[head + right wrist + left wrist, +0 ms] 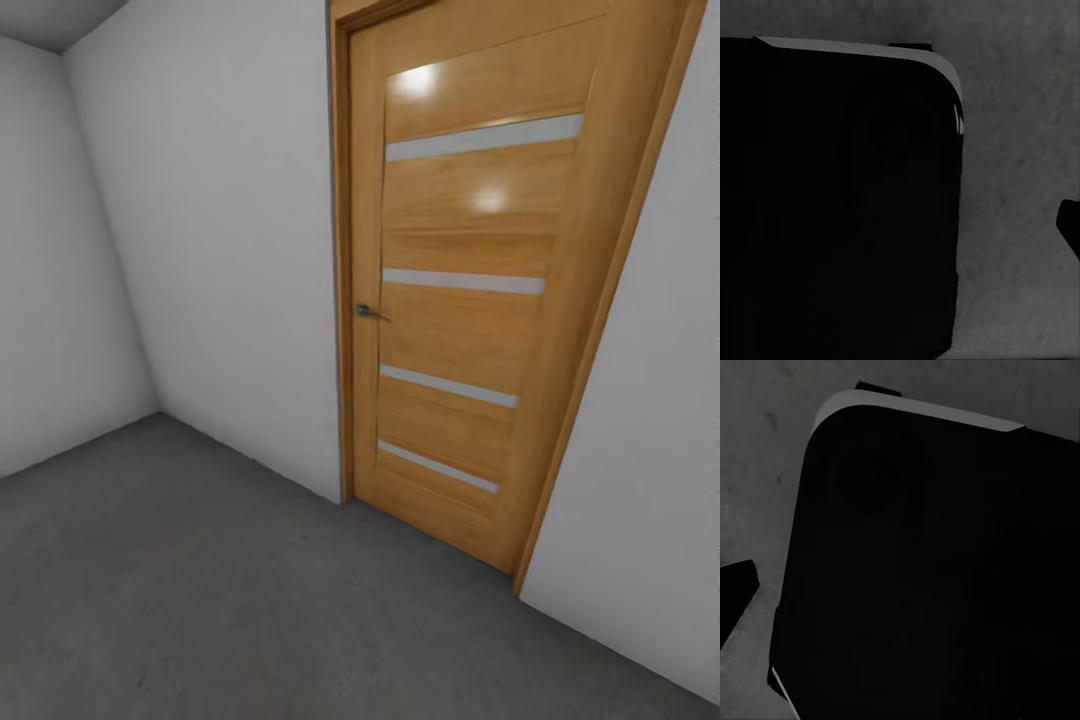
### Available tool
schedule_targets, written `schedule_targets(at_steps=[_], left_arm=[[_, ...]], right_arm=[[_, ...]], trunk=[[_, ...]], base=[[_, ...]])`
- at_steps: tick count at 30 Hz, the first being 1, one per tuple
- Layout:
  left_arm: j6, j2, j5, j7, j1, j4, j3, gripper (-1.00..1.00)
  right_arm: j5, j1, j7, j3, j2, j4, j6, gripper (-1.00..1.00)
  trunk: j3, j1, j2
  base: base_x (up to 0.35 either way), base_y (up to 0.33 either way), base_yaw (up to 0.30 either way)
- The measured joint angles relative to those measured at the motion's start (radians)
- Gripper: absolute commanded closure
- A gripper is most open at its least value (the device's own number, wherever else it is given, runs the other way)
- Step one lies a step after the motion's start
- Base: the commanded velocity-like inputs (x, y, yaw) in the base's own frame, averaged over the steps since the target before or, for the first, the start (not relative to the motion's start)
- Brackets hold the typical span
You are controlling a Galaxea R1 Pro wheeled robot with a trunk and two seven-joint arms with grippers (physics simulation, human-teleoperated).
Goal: Move the two storage containers from the living room to the garage. In the garage, place one container on the floor and stack the other container on top of it (either order is fine).
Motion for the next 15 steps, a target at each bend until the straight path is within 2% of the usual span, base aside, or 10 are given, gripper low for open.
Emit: schedule_targets(at_steps=[8, 15], left_arm=[[0.007, 0.001, 0.001, 0.000, 0.000, 0.000, -0.002, -1.00], [0.010, 0.001, 0.002, 0.000, 0.000, 0.000, -0.003, -1.00]], right_arm=[[0.000, 0.000, 0.000, 0.000, 0.001, 0.000, 0.000, -1.00], [0.000, 0.000, 0.000, 0.000, 0.001, 0.000, 0.000, -1.00]], trunk=[[0.000, 0.000, 0.000], [0.000, 0.000, 0.000]], base=[[0.159, 0.333, -0.285], [0.245, 0.273, -0.285]])
